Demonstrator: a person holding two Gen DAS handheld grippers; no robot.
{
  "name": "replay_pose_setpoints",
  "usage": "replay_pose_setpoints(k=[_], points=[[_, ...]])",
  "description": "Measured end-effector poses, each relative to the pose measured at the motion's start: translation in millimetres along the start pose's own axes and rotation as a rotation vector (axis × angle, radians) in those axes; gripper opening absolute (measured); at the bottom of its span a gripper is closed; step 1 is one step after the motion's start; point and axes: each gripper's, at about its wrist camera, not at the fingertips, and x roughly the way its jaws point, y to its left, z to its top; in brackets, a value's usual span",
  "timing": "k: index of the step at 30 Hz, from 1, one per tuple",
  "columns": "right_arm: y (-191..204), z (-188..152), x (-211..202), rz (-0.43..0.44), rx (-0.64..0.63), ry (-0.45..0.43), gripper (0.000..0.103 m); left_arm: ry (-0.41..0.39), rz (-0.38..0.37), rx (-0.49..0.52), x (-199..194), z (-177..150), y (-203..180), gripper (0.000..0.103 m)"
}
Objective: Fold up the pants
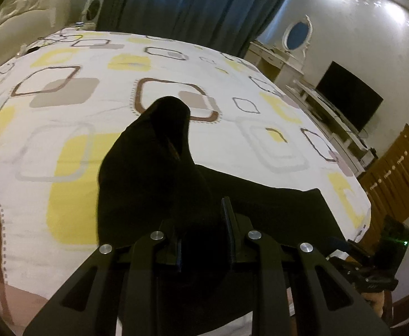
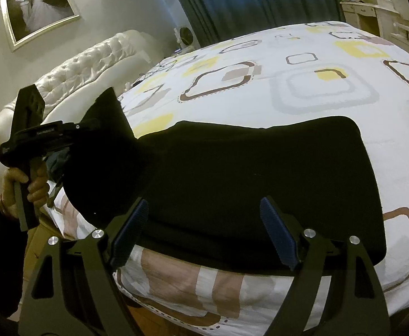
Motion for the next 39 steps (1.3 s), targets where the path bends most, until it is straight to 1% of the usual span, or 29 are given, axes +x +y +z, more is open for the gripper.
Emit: replay_pose_setpoints(k=[1, 2, 3, 5, 6, 7, 9, 10, 14, 15, 17, 18, 20, 21, 22, 26, 30, 32, 35, 37, 39], points=[[-2, 0, -1, 0.001, 0.003, -0.002, 0.082, 0.002, -0.009, 0.006, 3, 0, -7, 0.023], [-3, 0, -1, 0.001, 0.005, -0.003, 0.082, 0.002, -0.023, 0.009, 6, 0, -12, 0.017], [-5, 0, -3, -0.001, 0.008, -0.006, 0.082, 0.012, -0.067, 0.002, 9, 1, -18, 0.007], [-9, -1, -5, -0.001, 0.016, -0.011, 0.082, 0.034, -0.117, -0.008, 16, 2, -30, 0.006], [-11, 0, -6, -0.003, 0.022, -0.013, 0.082, 0.047, -0.102, 0.004, 20, 3, -35, 0.006], [-12, -1, -7, -0.001, 0.026, -0.015, 0.082, 0.062, -0.075, 0.037, 26, 2, -44, 0.006], [-15, -1, -10, 0.011, 0.038, -0.017, 0.082, 0.069, -0.102, 0.049, 33, -1, -53, 0.006], [-16, -1, -10, 0.023, 0.045, -0.015, 0.082, 0.08, -0.119, 0.048, 36, -3, -56, 0.006], [-18, 5, -4, 0.092, 0.081, -0.004, 0.083, 0.072, -0.112, 0.057, 33, -6, -56, 0.006], [-17, 9, 1, 0.127, 0.095, 0.005, 0.083, 0.068, -0.113, 0.054, 31, -6, -54, 0.007], [-14, 14, 9, 0.177, 0.109, 0.022, 0.083, 0.049, -0.082, 0.055, 24, -4, -46, 0.007], [-11, 19, 17, 0.219, 0.113, 0.036, 0.083, 0.041, -0.064, 0.055, 20, -3, -42, 0.007], [-6, 26, 33, 0.274, 0.14, 0.075, 0.083, 0.024, -0.055, 0.047, 11, -3, -34, 0.007], [-1, 30, 45, 0.326, 0.158, 0.099, 0.086, 0.012, -0.056, 0.04, 6, -2, -29, 0.007], [3, 33, 54, 0.356, 0.164, 0.122, 0.089, -0.002, -0.051, 0.032, -1, -1, -23, 0.007], [19, 44, 96, 0.423, 0.184, 0.22, 0.089, -0.052, -0.021, -0.015, -28, 0, 7, 0.007], [24, 51, 137, 0.497, 0.276, 0.299, 0.089, -0.101, 0.023, -0.09, -52, -2, 46, 0.008], [25, 53, 152, 0.5, 0.305, 0.326, 0.089, -0.109, 0.055, -0.102, -58, -4, 60, 0.008], [32, 58, 166, 0.489, 0.305, 0.34, 0.09, -0.084, 0.119, -0.114, -55, -13, 81, 0.009], [40, 61, 170, 0.497, 0.3, 0.343, 0.09, -0.06, 0.126, -0.145, -48, -22, 95, 0.009], [49, 62, 178, 0.527, 0.306, 0.37, 0.09, -0.041, 0.127, -0.174, -39, -30, 105, 0.009]])
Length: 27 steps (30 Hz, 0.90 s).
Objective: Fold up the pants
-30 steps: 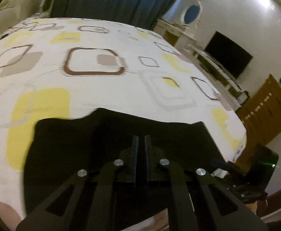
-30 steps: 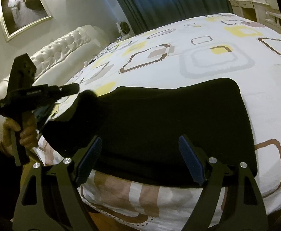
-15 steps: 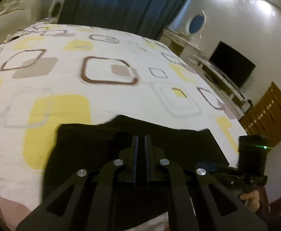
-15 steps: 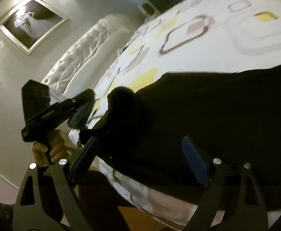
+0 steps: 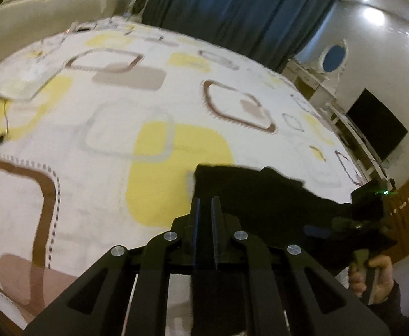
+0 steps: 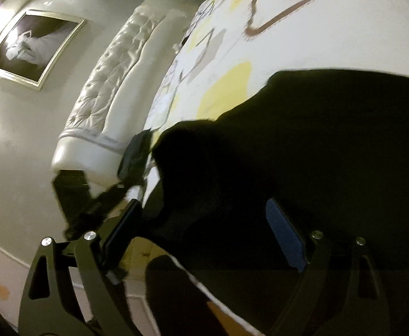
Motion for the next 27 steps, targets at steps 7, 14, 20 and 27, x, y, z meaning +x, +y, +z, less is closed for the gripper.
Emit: replay_pose_setpoints(k=[7, 14, 20, 27], points=[[14, 7, 30, 0.046, 0.006, 0.043, 0.09, 0.029, -0.039, -0.041, 14, -15, 7, 0.009], [29, 10, 49, -0.026, -0.028, 0.057, 0.095, 0.025, -0.063, -0.069, 23, -21, 2, 0.014], [43, 1, 61, -0.108, -0.102, 0.051, 0.087, 0.008, -0.062, -0.071, 29, -26, -10, 0.021], [34, -4, 68, -0.045, -0.076, 0.046, 0.02, -0.009, -0.06, -0.088, 25, -27, -9, 0.021]])
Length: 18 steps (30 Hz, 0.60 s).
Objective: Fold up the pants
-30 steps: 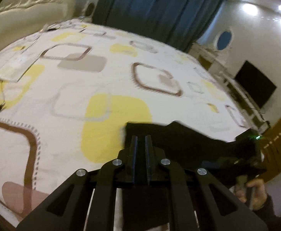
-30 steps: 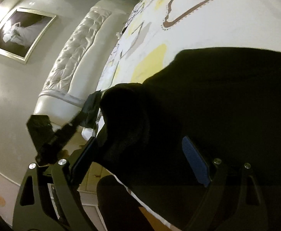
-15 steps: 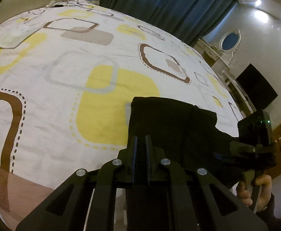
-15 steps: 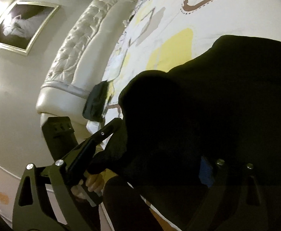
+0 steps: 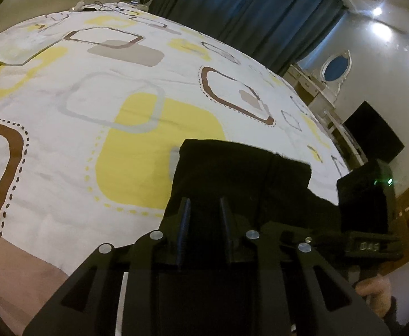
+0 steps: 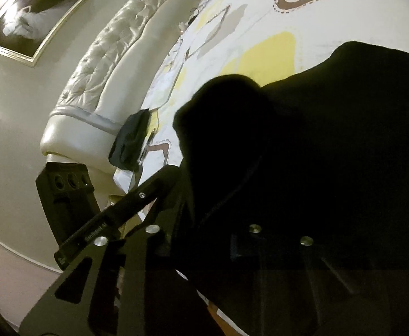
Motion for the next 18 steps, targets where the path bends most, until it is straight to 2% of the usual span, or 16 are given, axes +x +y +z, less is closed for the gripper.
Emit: replay_pose_setpoints(k=[5, 14, 16, 18], points=[[7, 4, -20, 0.025, -0.026, -0.072, 0.014, -0.01, -0.002, 0.009, -7, 4, -1, 0.022], [10, 8, -96, 0.008, -0.091, -0.185, 0.01, -0.01, -0.034, 0.029, -8, 6, -15, 0.025], [7, 8, -116, 0.0, -0.091, -0.212, 0.01, -0.008, -0.049, 0.047, -6, 4, -25, 0.037], [0, 6, -140, -0.017, -0.089, -0.248, 0.009, -0.002, -0.066, 0.07, -3, 3, -37, 0.038]])
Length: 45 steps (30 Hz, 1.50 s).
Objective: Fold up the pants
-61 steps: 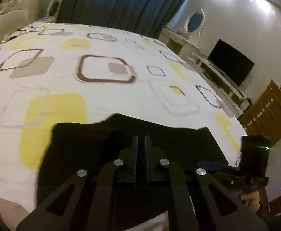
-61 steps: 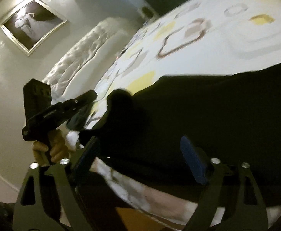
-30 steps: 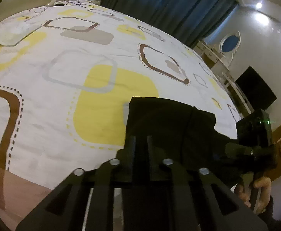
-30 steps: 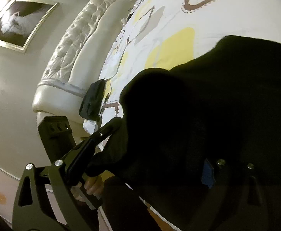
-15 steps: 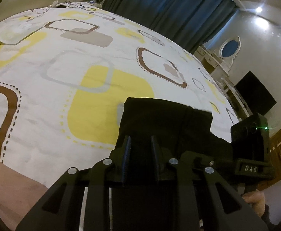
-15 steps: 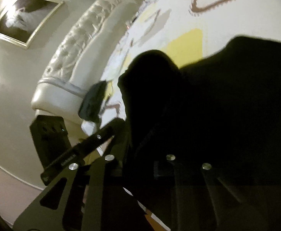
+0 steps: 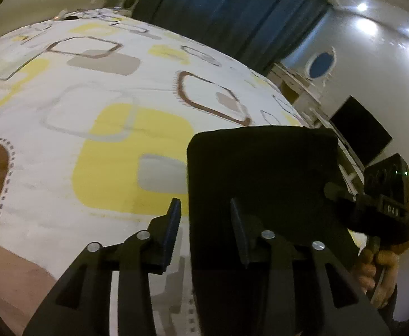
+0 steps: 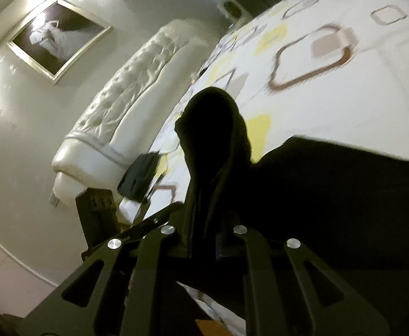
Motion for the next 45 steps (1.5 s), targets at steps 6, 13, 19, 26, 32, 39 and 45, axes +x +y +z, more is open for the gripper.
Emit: replay_pose_setpoints(k=[6, 13, 19, 26, 32, 39, 45], points=[[-27, 3, -66, -0.034, 0.027, -0.087, 0.009, 0.02, -0.024, 0.049, 15, -6, -31, 0.063], [-64, -3, -124, -0.097, 0.08, -0.155, 0.009, 0.06, -0.054, 0.037, 35, -16, -49, 0.077], [-100, -14, -158, -0.131, 0.142, -0.189, 0.009, 0.119, -0.069, 0.021, 56, -25, -63, 0.08], [-136, -30, -180, -0.159, 0.205, -0.209, 0.009, 0.154, -0.083, 0.008, 75, -32, -78, 0.084], [-155, -40, -191, -0.167, 0.242, -0.225, 0.009, 0.17, -0.084, 0.017, 85, -37, -87, 0.084], [-173, -48, -186, -0.181, 0.28, -0.206, 0.009, 0.193, -0.073, 0.009, 97, -44, -90, 0.084], [-180, -45, -177, -0.209, 0.274, -0.192, 0.009, 0.201, -0.081, -0.042, 100, -50, -83, 0.084]])
